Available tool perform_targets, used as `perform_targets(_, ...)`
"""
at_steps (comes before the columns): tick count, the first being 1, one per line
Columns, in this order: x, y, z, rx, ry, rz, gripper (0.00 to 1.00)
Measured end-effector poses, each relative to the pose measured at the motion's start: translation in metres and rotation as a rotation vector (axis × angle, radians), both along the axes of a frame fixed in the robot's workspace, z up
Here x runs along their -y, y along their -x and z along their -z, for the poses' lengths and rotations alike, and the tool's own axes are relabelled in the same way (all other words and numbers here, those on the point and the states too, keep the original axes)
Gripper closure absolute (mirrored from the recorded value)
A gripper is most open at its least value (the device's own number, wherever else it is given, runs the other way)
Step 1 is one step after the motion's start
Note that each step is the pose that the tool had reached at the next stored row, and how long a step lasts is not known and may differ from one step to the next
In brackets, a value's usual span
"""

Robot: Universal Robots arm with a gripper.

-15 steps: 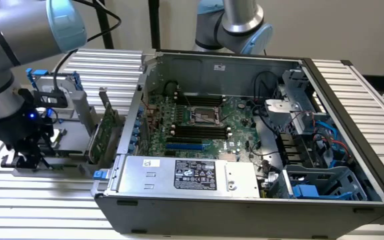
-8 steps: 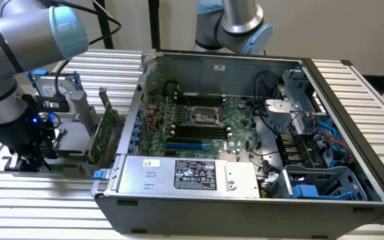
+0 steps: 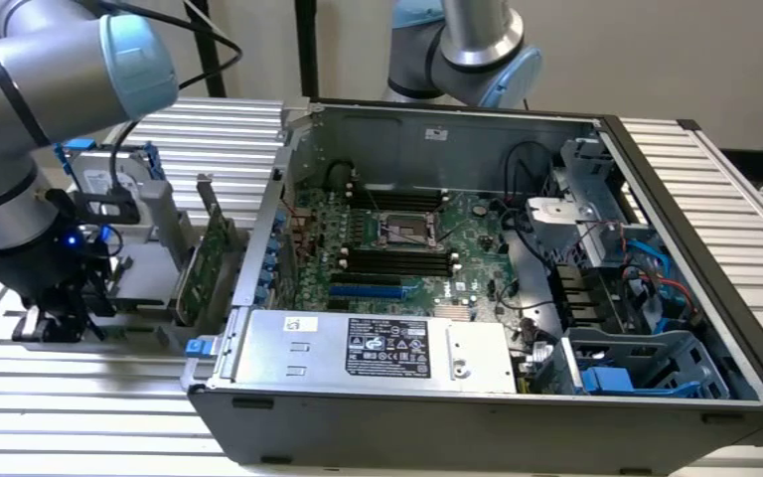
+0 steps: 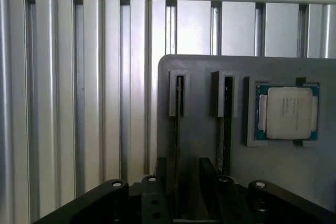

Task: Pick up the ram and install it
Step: 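Pick up the ram and move it above insertion slot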

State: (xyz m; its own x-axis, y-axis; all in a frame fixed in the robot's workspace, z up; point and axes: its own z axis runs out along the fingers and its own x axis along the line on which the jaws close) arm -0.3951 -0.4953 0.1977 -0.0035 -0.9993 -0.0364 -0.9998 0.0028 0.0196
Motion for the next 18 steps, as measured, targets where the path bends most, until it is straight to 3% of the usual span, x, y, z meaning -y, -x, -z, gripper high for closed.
perform_targets(10,0.0011,-0.0031,0.0021,-0.0013,-0.0003,0.0,0.0)
perform_targets(18,0.0015,-0.0031,0.0027,-0.0115,-0.0002,0.0,0.0)
